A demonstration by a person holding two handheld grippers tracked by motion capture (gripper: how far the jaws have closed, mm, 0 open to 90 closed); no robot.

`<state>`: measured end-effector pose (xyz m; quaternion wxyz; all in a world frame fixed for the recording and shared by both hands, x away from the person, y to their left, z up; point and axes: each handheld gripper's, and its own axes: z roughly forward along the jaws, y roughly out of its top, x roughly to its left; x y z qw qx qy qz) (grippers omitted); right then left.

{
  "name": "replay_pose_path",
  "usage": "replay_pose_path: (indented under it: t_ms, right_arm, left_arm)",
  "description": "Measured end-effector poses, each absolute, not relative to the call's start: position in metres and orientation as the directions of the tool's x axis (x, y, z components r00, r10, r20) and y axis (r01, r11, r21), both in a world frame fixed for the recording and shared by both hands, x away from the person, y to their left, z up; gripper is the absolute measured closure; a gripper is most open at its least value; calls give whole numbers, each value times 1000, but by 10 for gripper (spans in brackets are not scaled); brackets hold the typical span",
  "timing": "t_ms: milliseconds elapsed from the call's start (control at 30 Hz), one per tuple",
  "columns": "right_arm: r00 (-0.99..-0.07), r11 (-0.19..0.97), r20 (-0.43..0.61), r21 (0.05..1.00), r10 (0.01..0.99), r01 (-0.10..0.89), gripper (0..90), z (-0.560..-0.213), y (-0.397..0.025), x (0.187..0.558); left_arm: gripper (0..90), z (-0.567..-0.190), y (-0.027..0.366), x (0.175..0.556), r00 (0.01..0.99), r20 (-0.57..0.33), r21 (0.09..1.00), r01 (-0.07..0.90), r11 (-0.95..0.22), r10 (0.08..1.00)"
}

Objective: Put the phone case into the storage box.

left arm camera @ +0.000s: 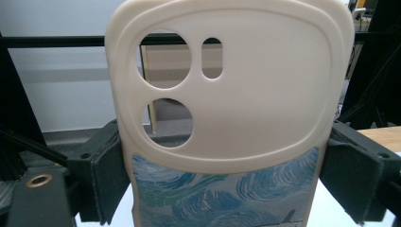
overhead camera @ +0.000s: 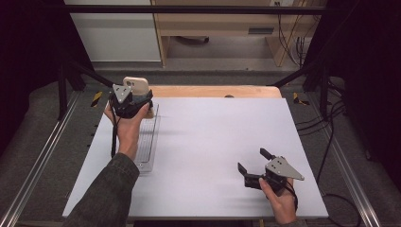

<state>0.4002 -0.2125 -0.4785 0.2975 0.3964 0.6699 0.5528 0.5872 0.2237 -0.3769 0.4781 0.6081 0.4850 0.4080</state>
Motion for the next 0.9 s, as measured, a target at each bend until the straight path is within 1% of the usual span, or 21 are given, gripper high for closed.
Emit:
replay_pose_path:
  t_ms: [567, 900]
  right_arm:
    - [-511, 72, 41, 977, 859, 201, 36, -478, -212, 400]
    - [-512, 75, 40, 976, 858, 203, 36, -479, -212, 400]
  left_arm:
    - [119, -387, 226, 594, 182, 42, 975, 208, -80, 982]
    - [118, -399, 226, 605, 165, 36, 972, 224, -73, 986]
